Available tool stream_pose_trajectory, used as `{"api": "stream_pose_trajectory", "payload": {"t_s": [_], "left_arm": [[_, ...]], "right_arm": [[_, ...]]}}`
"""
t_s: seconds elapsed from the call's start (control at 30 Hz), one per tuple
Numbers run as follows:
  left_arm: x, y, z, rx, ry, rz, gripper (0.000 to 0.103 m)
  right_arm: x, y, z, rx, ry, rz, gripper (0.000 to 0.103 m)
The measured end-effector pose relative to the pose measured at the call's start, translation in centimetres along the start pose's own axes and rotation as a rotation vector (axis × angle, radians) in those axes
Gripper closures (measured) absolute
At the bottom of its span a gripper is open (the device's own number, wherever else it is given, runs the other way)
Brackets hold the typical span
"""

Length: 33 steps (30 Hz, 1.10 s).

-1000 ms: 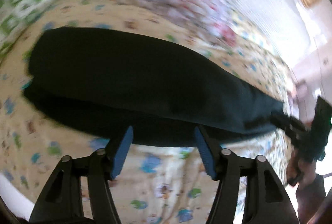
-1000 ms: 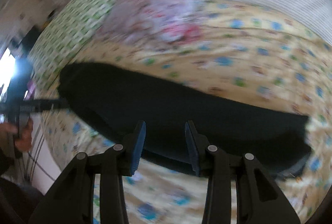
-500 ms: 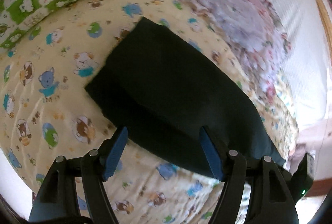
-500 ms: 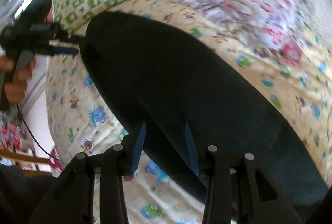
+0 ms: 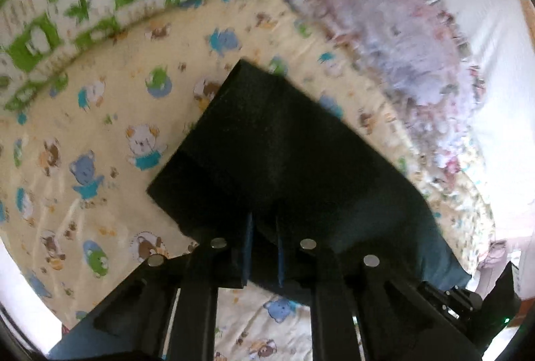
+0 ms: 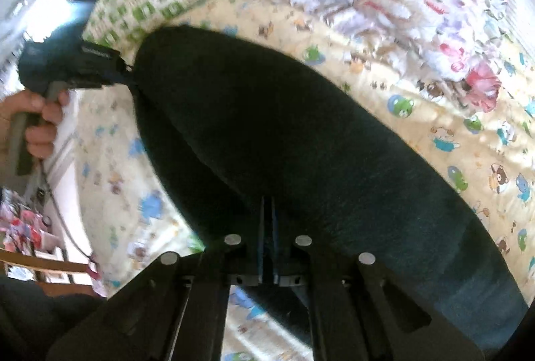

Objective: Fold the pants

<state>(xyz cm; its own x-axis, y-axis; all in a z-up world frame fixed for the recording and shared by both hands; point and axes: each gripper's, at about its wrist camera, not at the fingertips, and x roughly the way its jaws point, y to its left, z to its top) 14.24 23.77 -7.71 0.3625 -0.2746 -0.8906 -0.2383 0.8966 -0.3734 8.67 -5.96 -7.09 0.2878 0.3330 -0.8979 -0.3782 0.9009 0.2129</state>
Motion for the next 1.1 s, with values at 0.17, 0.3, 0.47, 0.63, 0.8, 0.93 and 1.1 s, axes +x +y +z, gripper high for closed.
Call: {"api": "stream_pose_trajectory", "payload": {"t_s": [0.17,0.3,0.47,0.63,0.8,0.93,1.1], "left_arm": [[-4.1,-0.2,-0.5,0.036,-0.068,-0.046,0.094],[-4.5,0.3,-1.1,0.047,-0.067,-0.055,0.095],[-2.1,1.9,-1.7,0.043,-0.032,-0.014,0.095],[0.8,3.1,-2.5,0.066,0.017,0.014,0.094],[-0.1,3.0,-2.6,0.084,0.018,0.029,0.081],[-1.9,3.6,-2.5,0.069,-0.013,0.064,0.055],[-3.3,5.0,-1.7,0.002,-0.032,0.032,0.049]], "right_arm": [[-3.2,1.3,-0.3,-0.003,-0.062,0.049,0.099],[-4.3,1.9,-0.8,0.014,-0.07,0.091,0.099],[-2.1,2.3,-1.9,-0.001,-0.007,0.088,0.099],[2.0,2.1,-2.9,-0.004,0.088,0.049,0.098],[2.1,1.6,-2.7,0.056,0.108,0.057,0.093],[-0.1,1.0,-1.5,0.11,0.054,0.101,0.091],[-1.9,-0.1,1.2,0.157,-0.019,0.123,0.091]]}}
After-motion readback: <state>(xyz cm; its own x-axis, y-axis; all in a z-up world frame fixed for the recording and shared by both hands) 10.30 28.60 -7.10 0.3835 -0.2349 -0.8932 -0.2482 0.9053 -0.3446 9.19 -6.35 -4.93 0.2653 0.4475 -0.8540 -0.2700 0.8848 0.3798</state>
